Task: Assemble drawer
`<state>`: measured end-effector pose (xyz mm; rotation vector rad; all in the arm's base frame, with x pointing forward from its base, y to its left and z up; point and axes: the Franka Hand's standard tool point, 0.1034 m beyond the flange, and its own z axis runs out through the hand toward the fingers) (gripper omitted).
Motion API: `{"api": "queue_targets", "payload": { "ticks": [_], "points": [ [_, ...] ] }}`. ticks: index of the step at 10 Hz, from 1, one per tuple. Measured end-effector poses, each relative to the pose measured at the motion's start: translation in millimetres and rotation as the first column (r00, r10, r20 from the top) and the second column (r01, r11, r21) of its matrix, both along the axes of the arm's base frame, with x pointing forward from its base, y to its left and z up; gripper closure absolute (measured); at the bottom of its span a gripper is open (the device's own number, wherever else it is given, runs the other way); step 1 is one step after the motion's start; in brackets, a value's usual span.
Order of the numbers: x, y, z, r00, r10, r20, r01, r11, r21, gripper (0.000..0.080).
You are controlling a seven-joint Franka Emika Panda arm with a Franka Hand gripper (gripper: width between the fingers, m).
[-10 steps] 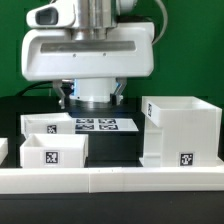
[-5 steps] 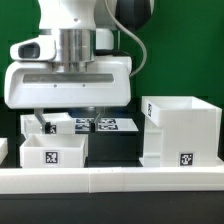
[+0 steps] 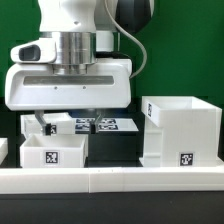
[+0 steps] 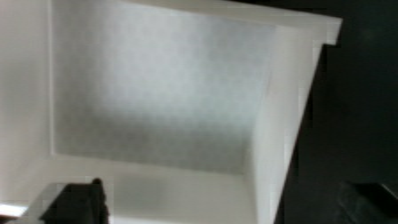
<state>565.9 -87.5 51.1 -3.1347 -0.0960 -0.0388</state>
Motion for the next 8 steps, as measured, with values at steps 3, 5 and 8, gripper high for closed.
{"api": "queue_targets", "payload": {
  "ticks": [3,5,8],
  "points": [
    [-17.5,11.3,-19.8,1.000,0.008,0.007,-0.008,1.000,-0.009,0.0151],
    [-23.0,20.4,-31.8,1.000,0.022,0.008,-0.022,1.000,-0.012,0.0151],
    [-27.3,24.8,-43.7,0.999,0.031,-0.003,-0.032,0.999,-0.015,0.0151]
  ]
}}
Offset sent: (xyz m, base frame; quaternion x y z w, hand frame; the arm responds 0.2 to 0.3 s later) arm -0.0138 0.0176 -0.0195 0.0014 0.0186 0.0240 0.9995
